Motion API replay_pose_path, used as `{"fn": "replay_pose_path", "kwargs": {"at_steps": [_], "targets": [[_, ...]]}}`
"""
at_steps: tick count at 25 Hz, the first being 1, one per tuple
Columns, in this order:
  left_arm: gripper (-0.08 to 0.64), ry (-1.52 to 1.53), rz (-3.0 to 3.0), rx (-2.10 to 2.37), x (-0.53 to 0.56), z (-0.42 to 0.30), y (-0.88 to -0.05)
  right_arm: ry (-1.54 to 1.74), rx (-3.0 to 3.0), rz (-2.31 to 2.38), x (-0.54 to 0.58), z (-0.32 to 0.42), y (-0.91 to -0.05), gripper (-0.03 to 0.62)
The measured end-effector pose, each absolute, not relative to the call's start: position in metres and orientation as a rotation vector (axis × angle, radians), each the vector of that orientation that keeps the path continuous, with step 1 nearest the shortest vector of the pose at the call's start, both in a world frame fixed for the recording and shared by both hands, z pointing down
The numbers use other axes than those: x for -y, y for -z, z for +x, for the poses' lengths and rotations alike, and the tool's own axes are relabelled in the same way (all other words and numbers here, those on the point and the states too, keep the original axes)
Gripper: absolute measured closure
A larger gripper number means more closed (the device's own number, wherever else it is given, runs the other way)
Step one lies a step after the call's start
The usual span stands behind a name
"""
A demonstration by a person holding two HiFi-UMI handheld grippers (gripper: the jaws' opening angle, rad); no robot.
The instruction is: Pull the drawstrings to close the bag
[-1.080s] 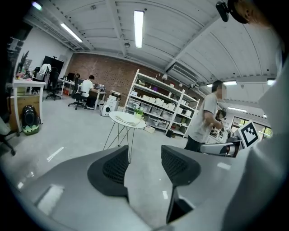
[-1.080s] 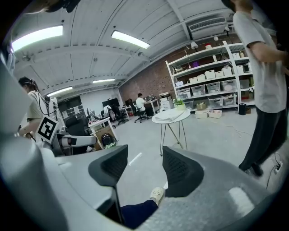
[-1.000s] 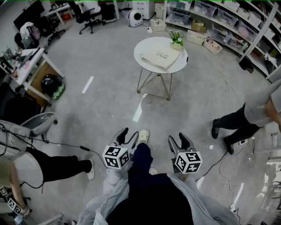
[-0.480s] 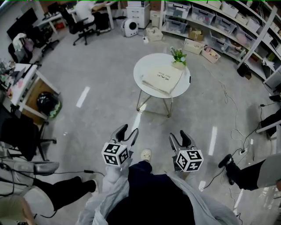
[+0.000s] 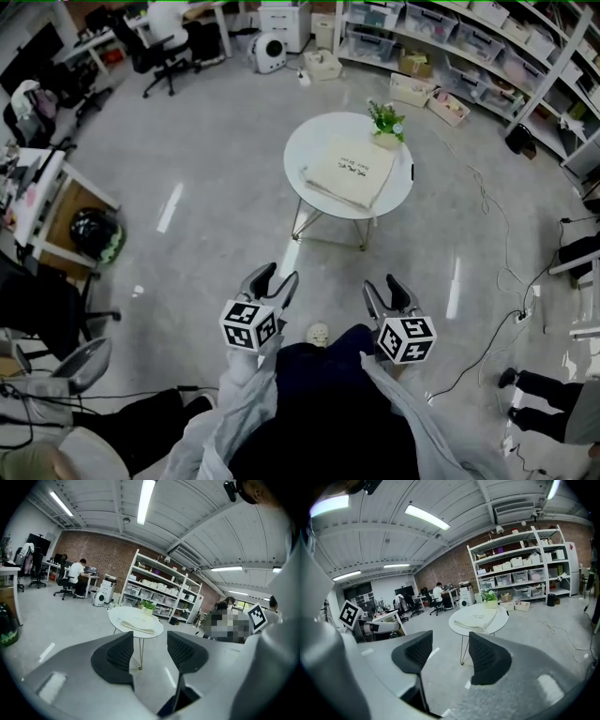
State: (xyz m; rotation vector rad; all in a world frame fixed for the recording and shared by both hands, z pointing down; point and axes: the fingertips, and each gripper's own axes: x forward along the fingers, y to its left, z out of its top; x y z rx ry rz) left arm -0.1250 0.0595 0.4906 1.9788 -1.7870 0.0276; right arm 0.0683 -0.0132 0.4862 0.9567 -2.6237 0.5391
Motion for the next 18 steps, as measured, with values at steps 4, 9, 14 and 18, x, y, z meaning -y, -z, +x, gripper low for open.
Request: {"fn": "replay_pose_path", "kwargs": {"at_steps": [4,9,14,18], "targets": [[0.336,-0.074,1.995,1.743,-0.052,-0.12,-0.496,-0.567,2.582,0.993,0.022,0.079,-0.49,0.354],[0.337,-0.103,1.988,1.747,-0.046,-0.126,-0.502,-0.578,2.547,0.963,0.039,0.07,-0.499,0.354],[0.337,-0.069,1.928,1.761,-0.034,-0.147,-0.507,-0.572,2.564,0.894,0.063,0.035,-0.496,0.354],[0.337,-0.086,1.951,1.754,-0.005,-0.165,-0.504,-0.582,2.568,0.891,0.099,0.011,-0.498,0.354]]}}
